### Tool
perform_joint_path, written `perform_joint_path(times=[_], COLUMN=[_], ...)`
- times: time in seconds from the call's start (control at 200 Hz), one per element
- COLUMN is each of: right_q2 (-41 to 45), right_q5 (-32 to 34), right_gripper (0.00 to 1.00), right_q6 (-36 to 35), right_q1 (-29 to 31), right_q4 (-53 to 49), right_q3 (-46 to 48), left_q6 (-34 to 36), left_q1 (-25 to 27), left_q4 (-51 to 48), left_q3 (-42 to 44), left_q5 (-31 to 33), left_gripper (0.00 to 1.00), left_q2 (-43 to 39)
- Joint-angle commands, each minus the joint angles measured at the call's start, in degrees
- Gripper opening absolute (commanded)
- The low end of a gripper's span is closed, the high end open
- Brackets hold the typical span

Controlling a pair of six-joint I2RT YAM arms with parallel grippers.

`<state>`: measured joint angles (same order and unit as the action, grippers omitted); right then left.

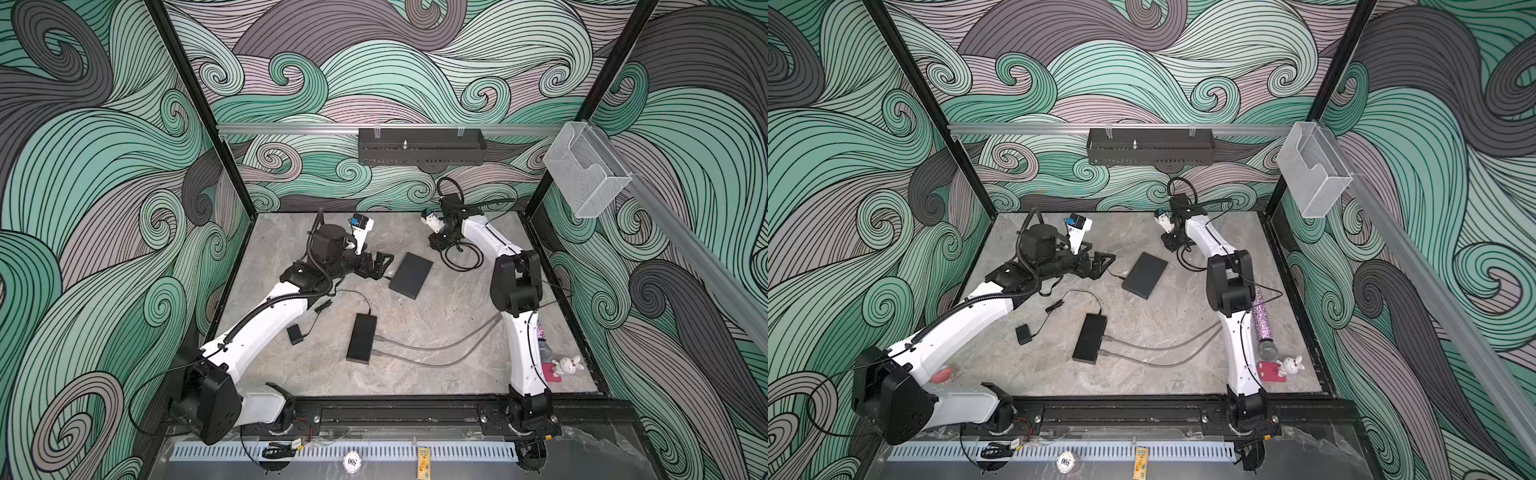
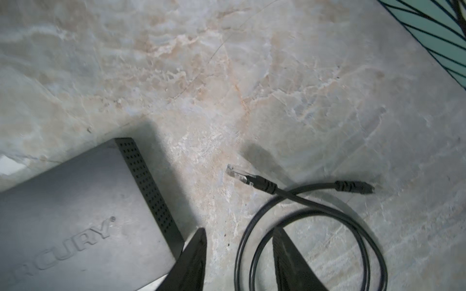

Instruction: Insert the plug into the switch port

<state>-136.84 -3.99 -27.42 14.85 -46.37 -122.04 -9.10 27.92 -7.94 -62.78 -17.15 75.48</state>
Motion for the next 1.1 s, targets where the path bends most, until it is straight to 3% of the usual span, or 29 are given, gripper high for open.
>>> perform_joint_path(times=[0.0, 0.08, 0.23, 0.37, 0.57, 1.096], right_q2=[-2.2, -3.3, -3.0, -5.0, -9.2, -14.8], right_q5=[-2.8, -6.2, -9.7, -14.4, -17.5, -18.3], right_gripper=[0.48, 0.48, 0.61, 0.61, 0.62, 0.58], right_q6=[-6.4, -8.3, -22.6, -32.1, -39.6, -40.6], right_q1=[-2.1, -4.0, -4.8, -6.3, -7.6, -7.5], right_q4=[-3.1, -3.1, -2.7, -2.7, -4.1, -6.3], right_q3=[-4.8, -7.0, -6.0, -8.0, -13.3, -15.8], left_q6=[-0.2, -0.3, -0.2, -0.1, 0.4, 0.7], left_q1=[0.0, 0.0, 0.0, 0.0, 0.0, 0.0], left_q4=[1.0, 0.9, 1.2, 1.3, 0.1, 0.7], left_q3=[-2.0, -1.9, -2.0, -1.9, -3.1, -3.7], left_q5=[-1.7, -2.2, -3.2, -3.6, -5.5, -10.8], left_gripper=[0.98, 0.98, 0.97, 0.97, 0.96, 0.95], left_q2=[-0.1, 0.2, 0.5, 0.7, 0.8, 2.6])
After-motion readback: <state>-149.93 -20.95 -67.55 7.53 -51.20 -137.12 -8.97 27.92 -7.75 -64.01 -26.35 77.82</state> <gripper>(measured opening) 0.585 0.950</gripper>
